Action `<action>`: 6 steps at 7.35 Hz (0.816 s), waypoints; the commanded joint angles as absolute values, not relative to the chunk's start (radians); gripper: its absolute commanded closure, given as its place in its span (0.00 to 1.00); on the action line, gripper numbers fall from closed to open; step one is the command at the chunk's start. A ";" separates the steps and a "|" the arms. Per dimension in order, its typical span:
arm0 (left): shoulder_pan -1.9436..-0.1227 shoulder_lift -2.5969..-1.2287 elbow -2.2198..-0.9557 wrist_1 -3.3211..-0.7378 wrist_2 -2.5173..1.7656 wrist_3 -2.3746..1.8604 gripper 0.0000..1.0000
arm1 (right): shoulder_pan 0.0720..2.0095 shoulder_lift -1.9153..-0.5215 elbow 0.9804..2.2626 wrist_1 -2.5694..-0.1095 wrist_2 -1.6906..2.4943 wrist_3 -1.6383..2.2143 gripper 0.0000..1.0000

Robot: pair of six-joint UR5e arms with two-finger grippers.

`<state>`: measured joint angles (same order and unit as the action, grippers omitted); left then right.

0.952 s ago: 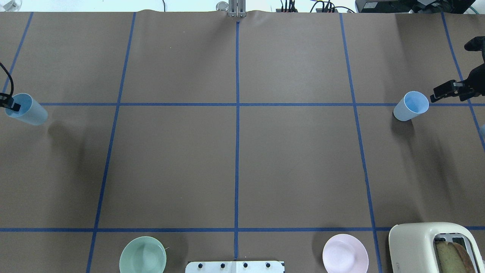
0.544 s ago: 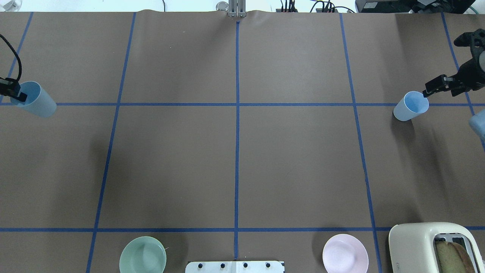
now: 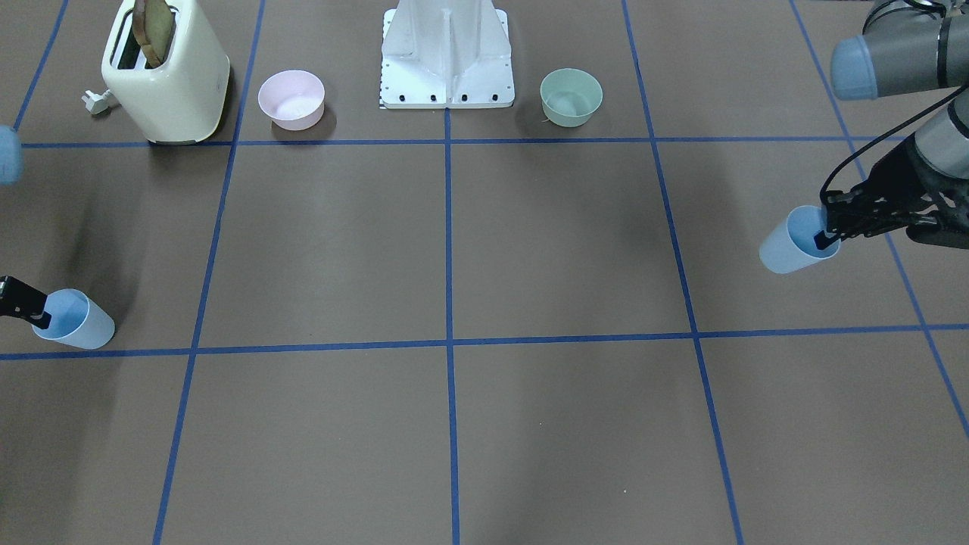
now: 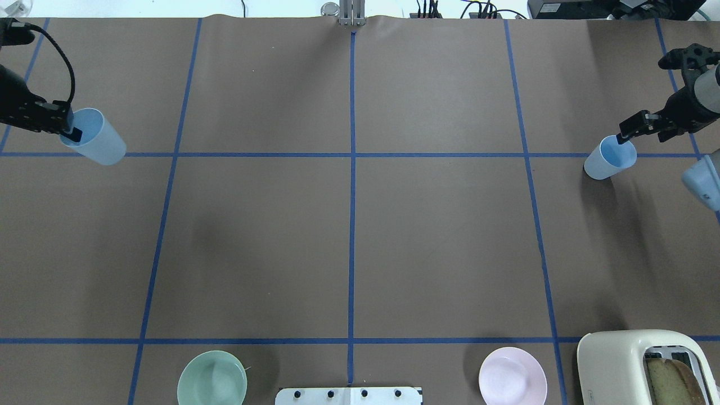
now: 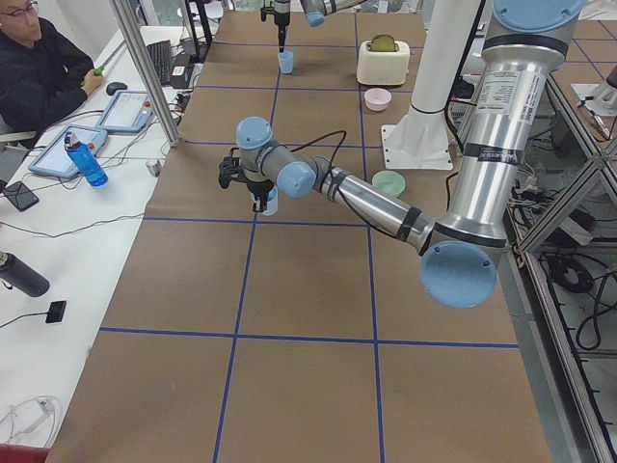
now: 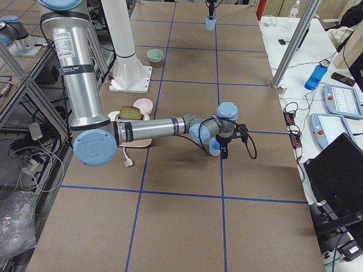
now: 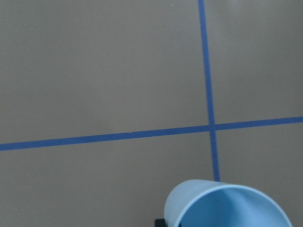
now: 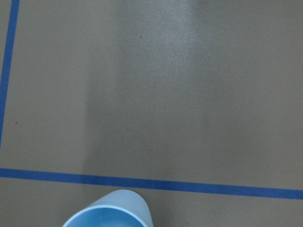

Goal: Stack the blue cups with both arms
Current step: 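Grasp the cup rims with both grippers, then carry the left cup toward the table center while the right gripper lifts its cup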

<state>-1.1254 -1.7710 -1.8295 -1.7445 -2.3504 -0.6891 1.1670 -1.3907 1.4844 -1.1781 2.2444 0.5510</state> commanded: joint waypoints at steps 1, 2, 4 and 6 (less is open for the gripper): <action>-1.062 -1.822 -1.848 -1.744 -2.349 -0.805 1.00 | 1.157 -1.390 1.477 -1.178 2.237 0.555 0.00; -1.033 -1.845 -1.848 -1.744 -2.345 -0.843 1.00 | 1.154 -1.390 1.471 -1.178 2.234 0.555 0.00; -0.997 -1.870 -1.850 -1.744 -2.307 -0.885 1.00 | 1.152 -1.391 1.473 -1.178 2.235 0.557 0.00; -0.968 -1.911 -1.850 -1.744 -2.304 -0.957 1.00 | 1.152 -1.404 1.477 -1.178 2.235 0.557 0.00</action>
